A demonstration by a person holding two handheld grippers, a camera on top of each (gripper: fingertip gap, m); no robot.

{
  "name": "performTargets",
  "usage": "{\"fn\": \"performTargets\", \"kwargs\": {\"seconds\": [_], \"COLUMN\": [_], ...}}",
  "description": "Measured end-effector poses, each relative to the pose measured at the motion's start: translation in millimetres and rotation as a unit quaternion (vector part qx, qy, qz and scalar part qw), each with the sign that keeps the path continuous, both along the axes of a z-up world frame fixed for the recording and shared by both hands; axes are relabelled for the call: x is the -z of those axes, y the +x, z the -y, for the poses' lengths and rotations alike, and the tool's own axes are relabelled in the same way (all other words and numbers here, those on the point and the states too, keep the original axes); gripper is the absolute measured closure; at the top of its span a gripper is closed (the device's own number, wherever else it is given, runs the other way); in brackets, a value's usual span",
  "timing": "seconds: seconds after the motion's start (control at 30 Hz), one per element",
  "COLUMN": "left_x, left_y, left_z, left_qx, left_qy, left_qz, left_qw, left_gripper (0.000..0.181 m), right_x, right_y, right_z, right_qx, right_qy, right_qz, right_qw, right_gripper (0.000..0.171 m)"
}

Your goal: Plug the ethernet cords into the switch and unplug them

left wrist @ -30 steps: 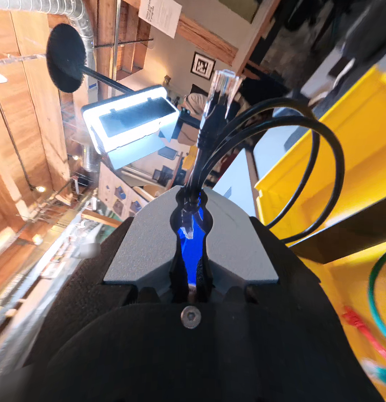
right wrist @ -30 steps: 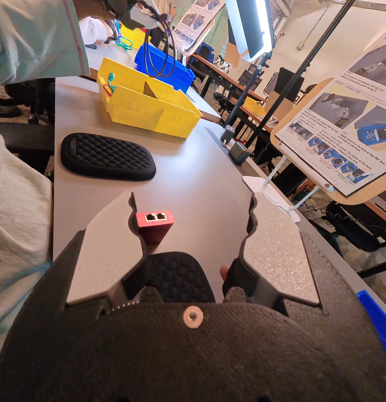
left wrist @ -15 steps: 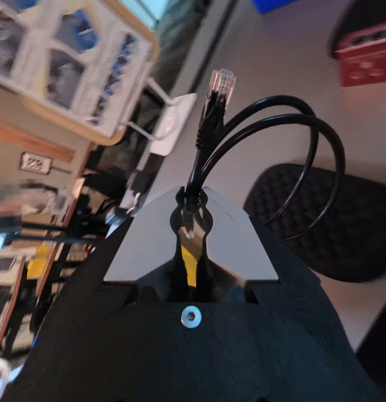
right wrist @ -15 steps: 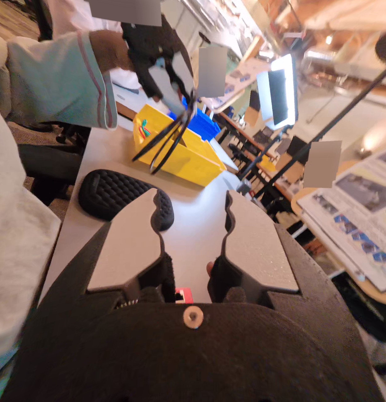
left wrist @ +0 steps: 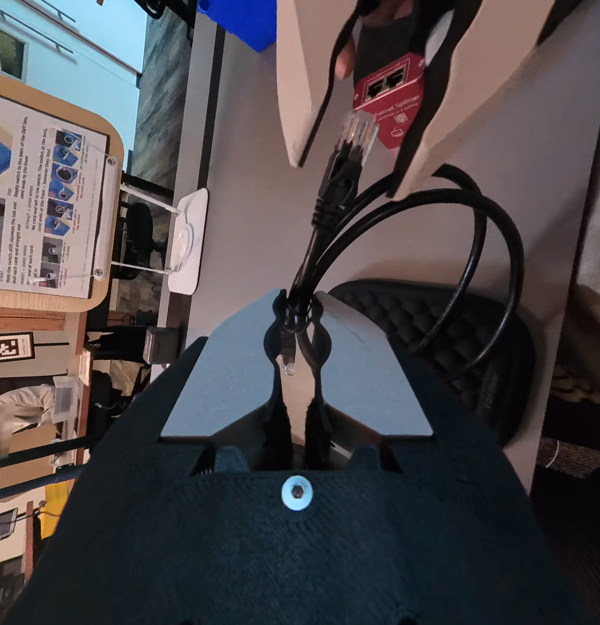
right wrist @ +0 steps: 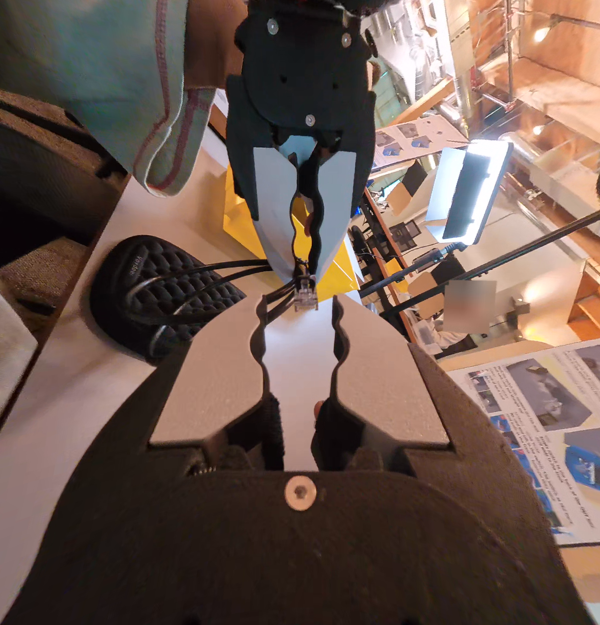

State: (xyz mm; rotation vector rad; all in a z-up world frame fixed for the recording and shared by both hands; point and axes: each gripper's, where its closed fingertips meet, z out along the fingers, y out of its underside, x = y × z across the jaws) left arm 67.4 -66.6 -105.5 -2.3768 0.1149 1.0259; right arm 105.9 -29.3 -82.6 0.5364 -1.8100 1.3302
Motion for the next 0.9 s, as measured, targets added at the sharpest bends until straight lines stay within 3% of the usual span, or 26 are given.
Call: {"fn": "performTargets", "kwargs": {"seconds": [0.07,0.2,0.3,0.4,0.47,0.6,0.73,0.9], "left_x": [1,-2,-24,-56,-62,-68,-75,-42], "left_y": [3,9,27,56,57,43,50,59], "left_z": [-4,-10,-23,-42,-46,-42,-34,-50], "left_qx": [0.008,0.024,0.075,0.155,0.160,0.136,0.157,0.182], "left_qy": [0.001,0.028,0.144,0.308,0.339,0.330,0.311,0.247], "left_qz": [-0.002,-0.003,0.033,0.112,0.106,0.002,0.001,0.102], "left_qw": [1.000,0.999,0.986,0.932,0.921,0.934,0.937,0.946], "left_gripper": [0.167,0.164,0.146,0.149,0.151,0.141,0.104,0.143], "right_x": [-2,-7,-15,-20,-19,-18,-15,-23], "right_y": [1,4,8,13,14,18,20,29], "right_z": [-1,-6,-14,-19,-20,-20,-20,-22], "right_qx": [-0.003,-0.030,-0.083,-0.134,-0.147,-0.173,-0.182,-0.220], "right_qy": [0.003,-0.031,-0.092,-0.136,-0.145,-0.155,-0.153,-0.173], "right_qz": [-0.006,0.051,0.126,0.193,0.215,0.238,0.241,0.245], "right_qw": [1.000,0.998,0.984,0.962,0.954,0.943,0.941,0.928], "right_gripper": [0.156,0.158,0.158,0.159,0.158,0.159,0.159,0.159]}}
